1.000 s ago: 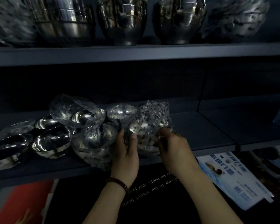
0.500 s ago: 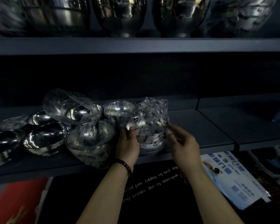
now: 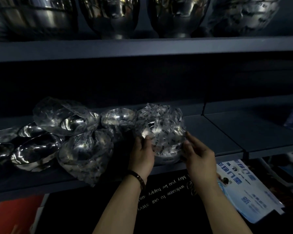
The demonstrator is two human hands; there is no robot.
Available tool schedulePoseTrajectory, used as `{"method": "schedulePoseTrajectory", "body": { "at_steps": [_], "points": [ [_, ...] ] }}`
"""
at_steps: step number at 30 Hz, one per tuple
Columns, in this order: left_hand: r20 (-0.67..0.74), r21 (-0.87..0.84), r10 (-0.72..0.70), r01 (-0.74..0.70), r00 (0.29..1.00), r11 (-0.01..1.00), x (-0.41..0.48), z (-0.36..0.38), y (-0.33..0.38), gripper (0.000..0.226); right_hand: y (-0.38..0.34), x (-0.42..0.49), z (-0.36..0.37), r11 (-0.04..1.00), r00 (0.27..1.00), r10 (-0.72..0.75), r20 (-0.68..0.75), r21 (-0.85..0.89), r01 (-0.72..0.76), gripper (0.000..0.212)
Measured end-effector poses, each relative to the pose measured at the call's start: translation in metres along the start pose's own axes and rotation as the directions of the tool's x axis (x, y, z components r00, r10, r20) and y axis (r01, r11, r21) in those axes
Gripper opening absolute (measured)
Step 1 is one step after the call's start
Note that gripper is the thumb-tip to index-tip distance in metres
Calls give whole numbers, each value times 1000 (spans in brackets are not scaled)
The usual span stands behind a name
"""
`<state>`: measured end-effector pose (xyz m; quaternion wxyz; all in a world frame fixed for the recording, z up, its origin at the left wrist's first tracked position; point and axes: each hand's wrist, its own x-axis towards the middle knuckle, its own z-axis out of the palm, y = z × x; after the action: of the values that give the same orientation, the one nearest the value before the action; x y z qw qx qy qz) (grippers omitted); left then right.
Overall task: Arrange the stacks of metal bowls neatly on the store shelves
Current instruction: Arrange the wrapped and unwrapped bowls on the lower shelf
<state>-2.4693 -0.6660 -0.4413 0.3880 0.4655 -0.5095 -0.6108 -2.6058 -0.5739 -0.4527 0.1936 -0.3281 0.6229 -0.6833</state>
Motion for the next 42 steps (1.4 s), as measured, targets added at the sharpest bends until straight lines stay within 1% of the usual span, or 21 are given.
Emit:
{"method": "schedulePoseTrajectory", "body": {
  "at_steps": [2,3,5,6,9,11,15,17,18,20,21,22,24,26,28,30,32,34,37,40,42],
  "points": [
    [55,3,21,-21,998,1000,-5,14,4,79,-2,6,-12,999,1000,21,-11,37,-20,29],
    [74,-5,35,-35,997,999,-7,21,7,67,-3,9,-18,998,999,30,-16,50,-29,28],
    [102,-45,54,-50,993,998,-7,32,7,33,-3,14,-27,998,999,38,-23,58,-37,31],
    [111,-76,50,-42,993,996,-6,37,6,27,-3,15,-31,997,999,40,-21,61,-39,33],
    [145,-112,29,-12,989,994,-4,44,5,25,-3,20,-40,998,999,48,-10,51,-47,34],
    [160,-99,39,-24,986,995,-5,48,5,25,-2,21,-44,998,999,45,-3,33,-45,41],
    [189,-20,40,-37,981,999,-10,50,15,21,-1,19,-47,997,999,45,-30,69,-42,51],
    [212,39,66,-76,975,996,-13,39,21,20,-3,17,-46,993,995,73,-61,95,-67,53],
    [206,77,91,-109,974,991,-14,30,24,29,-3,16,-45,992,994,85,-74,96,-78,51],
    [118,228,181,-204,976,952,-14,6,30,52,-4,12,-41,993,992,96,-77,74,-90,39],
    [64,369,272,-276,960,888,-14,-7,35,51,-6,10,-39,991,990,117,-75,76,-111,35],
    [32,509,372,-336,928,793,-12,-20,40,44,-5,9,-38,988,988,137,-76,78,-131,35],
    [26,710,508,-374,861,597,-9,-44,53,29,-7,6,-36,982,982,173,-75,90,-166,40],
    [26,847,545,-308,838,433,-1,-65,66,25,-8,2,-35,977,980,190,-58,108,-183,29],
    [36,934,518,-213,855,285,14,-80,72,31,-11,0,-34,970,977,206,-55,139,-197,21],
    [52,979,454,-136,889,154,28,-86,76,41,-14,1,-34,962,973,226,-40,164,-217,20],
    [88,990,410,-124,908,61,39,-86,80,47,-16,3,-35,943,964,264,-19,214,-254,21],
    [122,992,385,-124,915,-19,49,-82,84,42,-18,4,-34,926,956,293,-3,248,-284,27],
    [153,981,361,-98,920,-166,59,-75,89,29,-15,8,-34,920,952,307,-1,256,-297,28],
    [142,969,359,-56,922,-239,68,-69,90,29,-12,13,-36,905,943,333,7,278,-322,43],
    [136,964,346,-44,928,-262,74,-67,88,31,-12,15,-38,884,932,363,9,312,-347,39]
  ]
}}
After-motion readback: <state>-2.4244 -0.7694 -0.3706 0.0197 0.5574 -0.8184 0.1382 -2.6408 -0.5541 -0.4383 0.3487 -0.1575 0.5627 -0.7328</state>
